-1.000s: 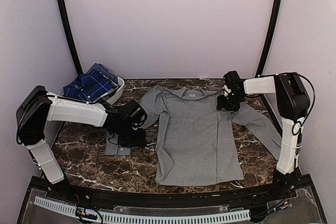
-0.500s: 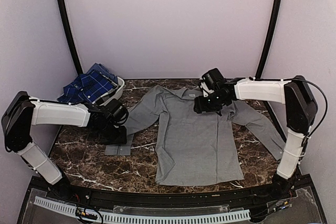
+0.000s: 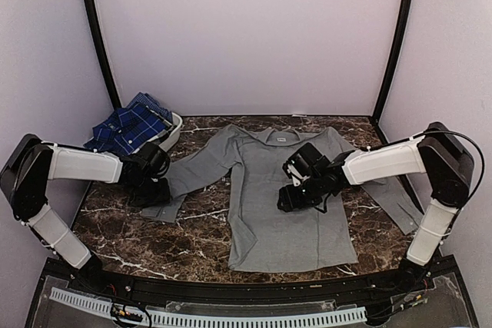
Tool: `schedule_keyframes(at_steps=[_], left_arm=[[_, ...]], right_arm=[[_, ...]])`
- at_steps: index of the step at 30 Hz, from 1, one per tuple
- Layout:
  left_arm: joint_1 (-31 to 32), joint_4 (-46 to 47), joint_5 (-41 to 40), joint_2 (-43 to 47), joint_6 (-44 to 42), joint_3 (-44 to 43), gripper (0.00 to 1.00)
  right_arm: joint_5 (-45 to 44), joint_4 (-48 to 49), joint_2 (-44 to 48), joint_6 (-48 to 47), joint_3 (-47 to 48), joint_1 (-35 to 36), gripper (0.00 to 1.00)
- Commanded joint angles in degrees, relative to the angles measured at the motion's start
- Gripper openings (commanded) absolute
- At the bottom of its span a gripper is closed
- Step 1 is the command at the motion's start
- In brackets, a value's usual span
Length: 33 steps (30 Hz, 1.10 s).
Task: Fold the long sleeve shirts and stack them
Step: Smooth out the flattened shirt at the center of the board.
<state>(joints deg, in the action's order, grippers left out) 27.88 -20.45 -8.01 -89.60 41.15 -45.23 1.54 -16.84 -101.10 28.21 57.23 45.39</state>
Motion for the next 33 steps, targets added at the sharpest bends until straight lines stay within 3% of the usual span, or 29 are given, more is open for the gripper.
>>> schedule_keyframes(at_steps=[1, 12, 22, 33], left_arm=[[-5.07, -3.88, 0.73, -1.43, 0.69, 4.58, 0.41], [-12.80, -4.65, 0.44, 1.98, -0.82, 6.45, 0.41], [-16.13, -5.02, -0.92, 5.53, 0.00, 7.91, 0.41], [-16.64, -3.76, 0.60, 7.07, 0.29, 7.70, 0.41]], right_arm=[[-3.78, 0.28, 2.26, 2.08, -5.87, -0.40, 0.65], [-6.02, -2.97, 8.84, 0.17, -10.37, -5.70, 0.66], [-3.93, -5.71, 10.08, -0.77, -2.65, 6.01, 0.66], [-0.62, -9.12, -0.21, -3.74, 6.27, 17.16, 0.63]])
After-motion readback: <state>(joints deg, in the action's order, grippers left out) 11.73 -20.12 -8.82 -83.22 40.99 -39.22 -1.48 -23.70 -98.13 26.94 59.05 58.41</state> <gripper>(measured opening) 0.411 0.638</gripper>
